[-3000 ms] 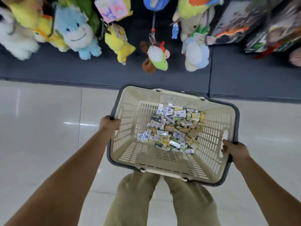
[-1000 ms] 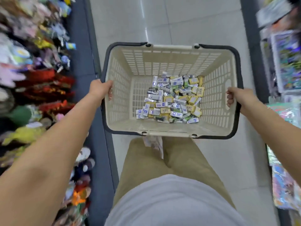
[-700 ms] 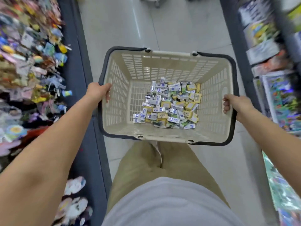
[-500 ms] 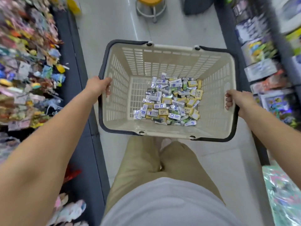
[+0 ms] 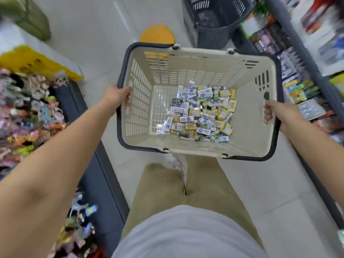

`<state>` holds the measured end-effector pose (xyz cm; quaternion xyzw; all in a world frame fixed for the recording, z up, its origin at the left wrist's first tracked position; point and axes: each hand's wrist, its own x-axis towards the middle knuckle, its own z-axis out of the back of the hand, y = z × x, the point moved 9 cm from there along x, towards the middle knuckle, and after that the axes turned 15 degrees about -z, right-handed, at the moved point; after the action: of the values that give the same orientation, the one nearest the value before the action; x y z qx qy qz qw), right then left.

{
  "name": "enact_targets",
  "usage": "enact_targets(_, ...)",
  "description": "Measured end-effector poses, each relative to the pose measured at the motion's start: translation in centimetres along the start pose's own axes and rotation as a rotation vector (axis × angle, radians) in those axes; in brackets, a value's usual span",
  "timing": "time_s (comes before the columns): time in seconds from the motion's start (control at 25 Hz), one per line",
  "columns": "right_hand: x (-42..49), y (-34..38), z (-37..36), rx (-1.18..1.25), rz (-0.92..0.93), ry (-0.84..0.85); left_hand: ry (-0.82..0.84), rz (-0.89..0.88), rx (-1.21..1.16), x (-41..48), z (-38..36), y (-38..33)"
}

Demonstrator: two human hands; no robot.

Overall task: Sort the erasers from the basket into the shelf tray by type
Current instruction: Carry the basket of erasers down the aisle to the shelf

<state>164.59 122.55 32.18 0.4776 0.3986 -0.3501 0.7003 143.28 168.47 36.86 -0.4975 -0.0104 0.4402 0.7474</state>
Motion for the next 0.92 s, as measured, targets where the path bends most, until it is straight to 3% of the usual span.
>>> enact_targets(0.4,10.7,20.7,-1.9,0.053,-0.1,-0.08,0.098,-0.083,0.068,24.5,-6.4,-15.5)
enact_targets(0.6,12.5,31.7,-1.4,0.093,-0.058,-0.172,0.124,-0.084,0.076,34.0,-8.9,-22.9)
enact_targets(0.92,18.4,41.3,-3.0,0.303,-0.126,-0.246,0.229,-0.149,0.155,50.1,-13.5,-34.7)
